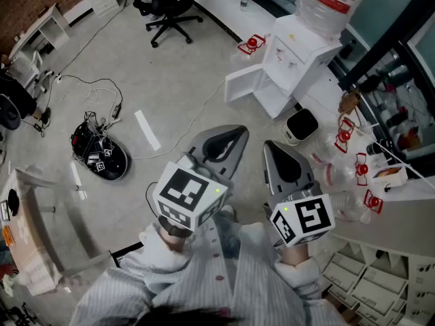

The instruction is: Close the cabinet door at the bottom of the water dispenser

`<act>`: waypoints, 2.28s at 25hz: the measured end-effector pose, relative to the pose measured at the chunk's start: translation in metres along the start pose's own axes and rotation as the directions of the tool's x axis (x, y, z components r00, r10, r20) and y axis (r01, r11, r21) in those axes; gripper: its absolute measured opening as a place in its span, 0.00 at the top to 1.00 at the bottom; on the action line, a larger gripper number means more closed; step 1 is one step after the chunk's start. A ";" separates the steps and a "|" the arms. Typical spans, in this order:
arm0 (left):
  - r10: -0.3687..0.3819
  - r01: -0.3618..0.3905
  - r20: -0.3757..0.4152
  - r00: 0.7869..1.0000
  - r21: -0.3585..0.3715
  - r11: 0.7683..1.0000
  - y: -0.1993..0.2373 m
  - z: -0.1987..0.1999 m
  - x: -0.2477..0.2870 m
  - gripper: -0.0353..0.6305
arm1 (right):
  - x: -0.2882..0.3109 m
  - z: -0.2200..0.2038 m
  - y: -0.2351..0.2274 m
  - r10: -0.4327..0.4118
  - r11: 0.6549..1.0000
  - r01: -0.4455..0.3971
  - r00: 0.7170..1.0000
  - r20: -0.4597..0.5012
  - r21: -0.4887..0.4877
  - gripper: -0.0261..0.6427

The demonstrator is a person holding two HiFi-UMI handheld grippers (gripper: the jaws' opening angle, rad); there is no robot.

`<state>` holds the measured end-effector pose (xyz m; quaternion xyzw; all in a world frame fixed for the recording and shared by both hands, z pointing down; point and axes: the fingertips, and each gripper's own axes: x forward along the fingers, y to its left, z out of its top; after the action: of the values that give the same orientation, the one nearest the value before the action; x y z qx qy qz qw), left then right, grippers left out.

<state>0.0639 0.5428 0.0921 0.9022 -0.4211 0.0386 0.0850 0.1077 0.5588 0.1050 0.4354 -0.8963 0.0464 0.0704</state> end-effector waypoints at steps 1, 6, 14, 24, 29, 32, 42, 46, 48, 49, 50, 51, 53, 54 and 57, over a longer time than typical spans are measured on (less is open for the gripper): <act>0.000 0.000 0.000 1.000 0.003 1.000 -0.001 0.000 0.001 0.93 | 0.000 0.001 -0.001 0.003 1.000 -0.003 1.000 0.001 -0.003 0.94; 0.000 0.000 0.004 1.000 0.023 1.000 -0.007 -0.001 0.005 0.93 | -0.004 0.002 -0.005 0.012 1.000 -0.012 1.000 0.013 -0.004 0.94; 0.048 -0.048 -0.001 0.999 0.012 0.999 -0.006 -0.007 0.001 0.93 | -0.009 -0.003 -0.009 0.043 0.999 -0.043 0.999 0.027 0.021 0.94; 0.096 -0.096 0.011 0.995 -0.008 0.995 0.044 -0.004 0.011 0.93 | 0.034 -0.001 -0.012 0.073 0.997 -0.073 0.997 0.017 0.017 0.94; 0.078 -0.078 0.019 0.997 -0.009 0.997 0.085 0.006 0.038 0.93 | 0.077 0.006 -0.024 0.061 0.998 -0.061 0.998 0.008 0.021 0.94; 0.067 -0.067 0.015 0.998 -0.006 0.998 0.115 0.013 0.054 0.93 | 0.107 0.012 -0.035 0.040 0.999 -0.040 0.999 0.000 0.018 0.94; 0.049 -0.048 -0.004 0.999 0.014 0.999 0.232 0.034 0.091 0.93 | 0.216 0.033 -0.066 -0.036 0.999 0.036 0.999 -0.004 0.019 0.94; 0.032 -0.032 -0.017 0.999 0.037 0.999 0.269 0.035 0.097 0.93 | 0.252 0.033 -0.071 -0.066 0.997 0.067 0.998 -0.007 0.030 0.94; 0.023 -0.021 -0.026 0.999 0.045 0.999 0.285 0.033 0.100 0.93 | 0.267 0.033 -0.071 -0.078 0.996 0.079 0.997 -0.007 0.039 0.94; 0.018 -0.016 -0.033 0.999 0.044 0.999 0.292 0.033 0.101 0.93 | 0.274 0.033 -0.070 -0.083 0.996 0.083 0.997 -0.007 0.042 0.94; 0.013 -0.012 -0.041 0.999 0.040 0.999 0.298 0.031 0.102 0.93 | 0.280 0.032 -0.069 -0.087 0.995 0.087 0.996 -0.010 0.044 0.94; 0.010 -0.009 -0.050 0.999 0.033 0.999 0.303 0.030 0.103 0.93 | 0.285 0.031 -0.067 -0.089 0.995 0.090 0.996 -0.014 0.045 0.94; 0.008 -0.006 -0.055 0.998 0.024 1.000 0.313 0.029 0.104 0.93 | 0.295 0.029 -0.066 -0.092 0.994 0.093 0.995 -0.025 0.049 0.94; 0.006 -0.005 -0.053 0.999 0.022 1.000 0.318 0.030 0.106 0.93 | 0.300 0.029 -0.067 -0.094 0.994 0.096 0.995 -0.030 0.051 0.94; 0.001 0.000 -0.054 0.999 0.010 1.000 0.329 0.029 0.112 0.93 | 0.311 0.028 -0.072 -0.104 0.993 0.107 0.993 -0.046 0.055 0.94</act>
<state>-0.1166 0.2452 0.1192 0.9011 -0.4187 0.0649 0.0920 -0.0281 0.2696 0.1305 0.4828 -0.8686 0.0777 0.0797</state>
